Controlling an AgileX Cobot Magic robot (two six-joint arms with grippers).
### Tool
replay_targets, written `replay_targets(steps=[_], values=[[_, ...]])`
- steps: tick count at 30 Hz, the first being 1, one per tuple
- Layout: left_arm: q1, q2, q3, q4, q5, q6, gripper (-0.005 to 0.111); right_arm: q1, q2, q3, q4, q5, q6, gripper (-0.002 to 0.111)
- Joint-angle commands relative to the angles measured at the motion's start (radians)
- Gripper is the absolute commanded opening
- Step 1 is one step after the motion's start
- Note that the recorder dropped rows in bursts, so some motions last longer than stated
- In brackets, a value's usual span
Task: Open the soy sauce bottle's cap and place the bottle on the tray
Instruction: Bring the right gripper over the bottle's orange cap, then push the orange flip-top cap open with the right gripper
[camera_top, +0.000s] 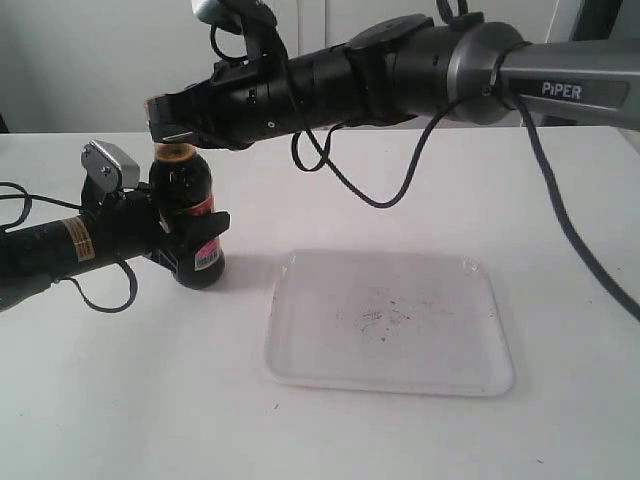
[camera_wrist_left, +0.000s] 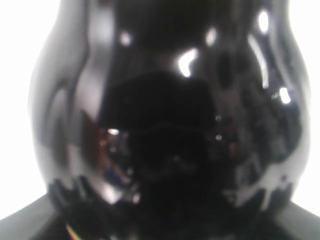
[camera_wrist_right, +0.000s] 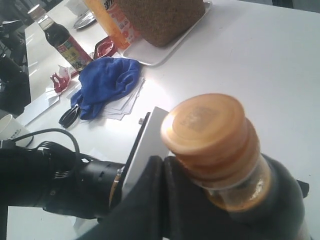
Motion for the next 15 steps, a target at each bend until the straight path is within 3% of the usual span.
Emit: replay_targets(steps=[1, 15], values=[[-0.003, 0.014, 0.004, 0.047, 0.03, -0.003, 0.0, -0.01, -0.001, -0.002, 0.014, -0.038, -0.002, 0.0], [-0.003, 0.014, 0.004, 0.055, 0.03, 0.0, 0.0, -0.01, -0.001, -0.048, 0.034, -0.2, -0.026, 0.0]])
